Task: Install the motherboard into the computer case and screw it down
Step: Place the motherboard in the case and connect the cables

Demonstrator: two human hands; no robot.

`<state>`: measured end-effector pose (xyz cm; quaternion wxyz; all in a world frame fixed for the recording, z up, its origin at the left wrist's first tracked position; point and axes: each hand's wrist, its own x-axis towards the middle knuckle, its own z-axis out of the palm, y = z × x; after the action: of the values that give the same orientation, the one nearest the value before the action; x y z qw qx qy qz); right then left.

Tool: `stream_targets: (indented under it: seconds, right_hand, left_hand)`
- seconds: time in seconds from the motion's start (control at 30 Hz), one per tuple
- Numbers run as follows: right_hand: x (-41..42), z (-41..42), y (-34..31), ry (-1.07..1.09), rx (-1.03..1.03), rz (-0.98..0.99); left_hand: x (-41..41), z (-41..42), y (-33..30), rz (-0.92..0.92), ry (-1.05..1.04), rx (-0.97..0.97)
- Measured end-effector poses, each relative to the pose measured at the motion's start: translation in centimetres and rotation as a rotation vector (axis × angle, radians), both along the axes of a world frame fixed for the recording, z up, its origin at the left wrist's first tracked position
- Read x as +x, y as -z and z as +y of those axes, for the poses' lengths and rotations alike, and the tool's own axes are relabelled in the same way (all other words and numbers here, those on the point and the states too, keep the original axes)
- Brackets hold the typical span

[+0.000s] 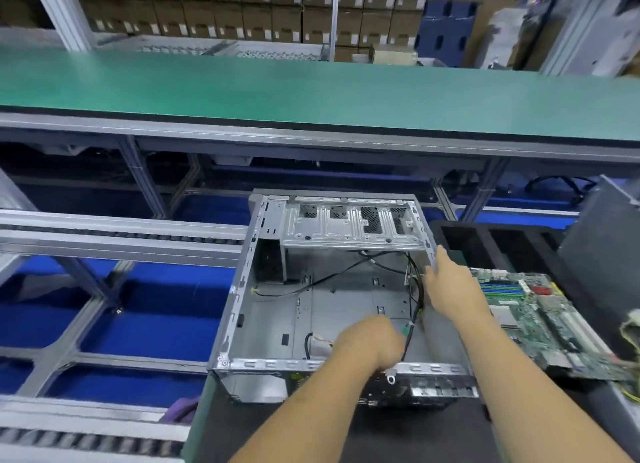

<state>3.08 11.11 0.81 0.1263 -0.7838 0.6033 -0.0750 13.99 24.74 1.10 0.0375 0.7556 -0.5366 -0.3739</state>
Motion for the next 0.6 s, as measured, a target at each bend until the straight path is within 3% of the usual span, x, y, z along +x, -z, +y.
stream_targets:
  seconds: [0.2,0.4,0.6]
  right_hand:
    - [-0.8,0.9,0.3,-0.003,-0.041,0.021]
    - [-1.1,1.4,0.3,0.047,-0.050,-0.020]
    - [-2.0,2.8,0.4,0.113,-0.053,0.007]
  left_hand:
    - [1.0,1.0,-0.3,-0.022,-0.057,-0.187]
    - [1.2,0.9,-0.3,-0.148,0.119,-0.246]
    - [6.8,1.4,1.1,-0.556,0.104,-0.434]
